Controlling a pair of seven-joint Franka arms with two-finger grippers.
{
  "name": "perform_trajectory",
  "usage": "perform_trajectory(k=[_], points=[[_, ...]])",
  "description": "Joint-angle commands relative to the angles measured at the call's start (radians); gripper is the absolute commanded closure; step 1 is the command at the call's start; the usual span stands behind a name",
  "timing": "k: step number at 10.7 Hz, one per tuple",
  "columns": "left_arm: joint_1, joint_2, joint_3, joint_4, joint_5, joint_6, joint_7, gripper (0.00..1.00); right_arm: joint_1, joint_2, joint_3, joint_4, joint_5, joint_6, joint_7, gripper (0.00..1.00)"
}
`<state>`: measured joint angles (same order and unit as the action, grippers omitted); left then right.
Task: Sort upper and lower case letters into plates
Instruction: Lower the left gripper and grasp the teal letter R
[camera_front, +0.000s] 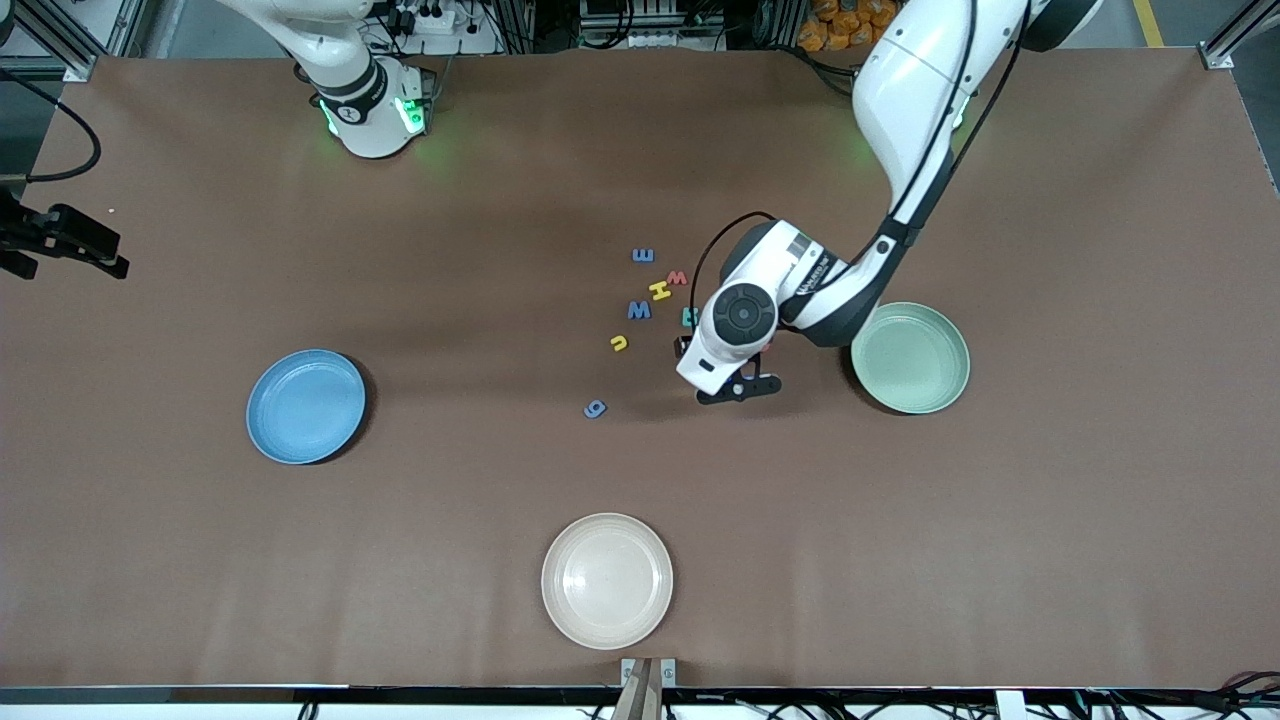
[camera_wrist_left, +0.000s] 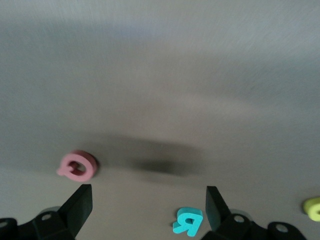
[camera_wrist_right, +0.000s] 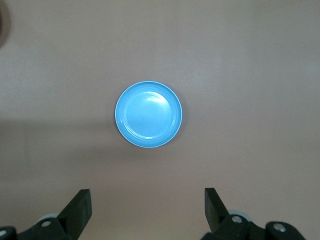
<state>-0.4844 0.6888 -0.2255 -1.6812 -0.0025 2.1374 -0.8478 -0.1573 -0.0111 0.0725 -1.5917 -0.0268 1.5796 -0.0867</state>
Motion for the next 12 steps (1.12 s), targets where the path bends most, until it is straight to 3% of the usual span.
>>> perform_trajectory(k=[1, 12], points=[[-0.043, -0.029, 0.005, -0.046, 0.004, 0.039, -0.106, 0.0, -0.016, 0.019, 0.006, 0.015, 0.001, -0.004, 0.013, 0.0], [-0.063, -0.043, -0.014, -0.153, 0.002, 0.148, -0.188, 0.0, -0.036, 0.063, 0.007, 0.019, 0.004, 0.023, 0.005, 0.0]])
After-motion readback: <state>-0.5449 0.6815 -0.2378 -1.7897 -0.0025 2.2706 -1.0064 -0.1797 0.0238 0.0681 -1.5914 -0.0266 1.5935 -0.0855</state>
